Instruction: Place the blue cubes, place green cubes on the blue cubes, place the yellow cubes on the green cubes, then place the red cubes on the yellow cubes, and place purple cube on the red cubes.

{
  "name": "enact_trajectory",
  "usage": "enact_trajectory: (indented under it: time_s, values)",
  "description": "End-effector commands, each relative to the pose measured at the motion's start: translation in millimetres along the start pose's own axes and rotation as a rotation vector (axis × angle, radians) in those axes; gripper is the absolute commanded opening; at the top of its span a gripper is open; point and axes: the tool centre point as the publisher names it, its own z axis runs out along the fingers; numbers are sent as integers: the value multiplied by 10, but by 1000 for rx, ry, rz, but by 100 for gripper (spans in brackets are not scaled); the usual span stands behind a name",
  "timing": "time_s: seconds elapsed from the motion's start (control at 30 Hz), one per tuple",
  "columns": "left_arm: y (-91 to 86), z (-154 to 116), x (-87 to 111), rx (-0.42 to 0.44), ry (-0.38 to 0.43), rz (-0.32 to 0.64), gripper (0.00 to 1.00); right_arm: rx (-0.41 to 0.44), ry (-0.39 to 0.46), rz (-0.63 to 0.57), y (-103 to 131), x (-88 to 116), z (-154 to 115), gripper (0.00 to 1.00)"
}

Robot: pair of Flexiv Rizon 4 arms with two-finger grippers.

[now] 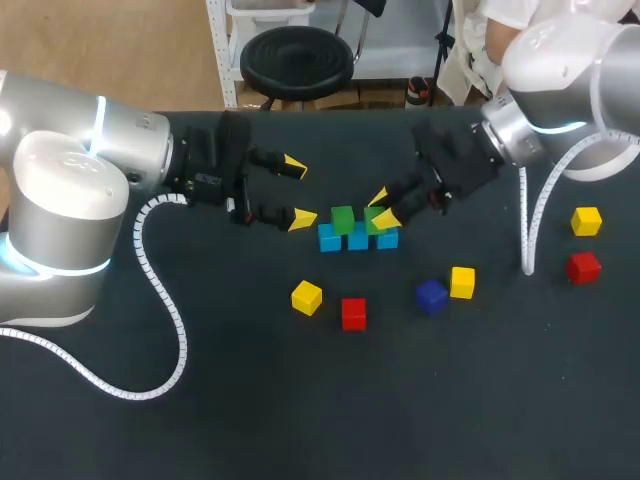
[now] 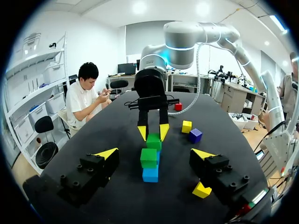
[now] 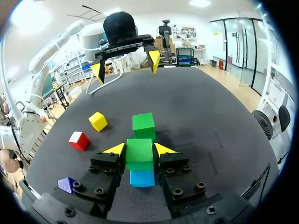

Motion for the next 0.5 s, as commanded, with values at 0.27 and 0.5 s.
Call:
enact_trajectory:
  time_s: [0.27, 0.5]
  values:
    - [-6, -6, 13, -2, -5, 2, 100, 2, 0, 4, -10, 12, 11, 0]
    - [-6, -6, 13, -2, -5, 2, 100, 0, 0, 6, 33, -15, 3, 22]
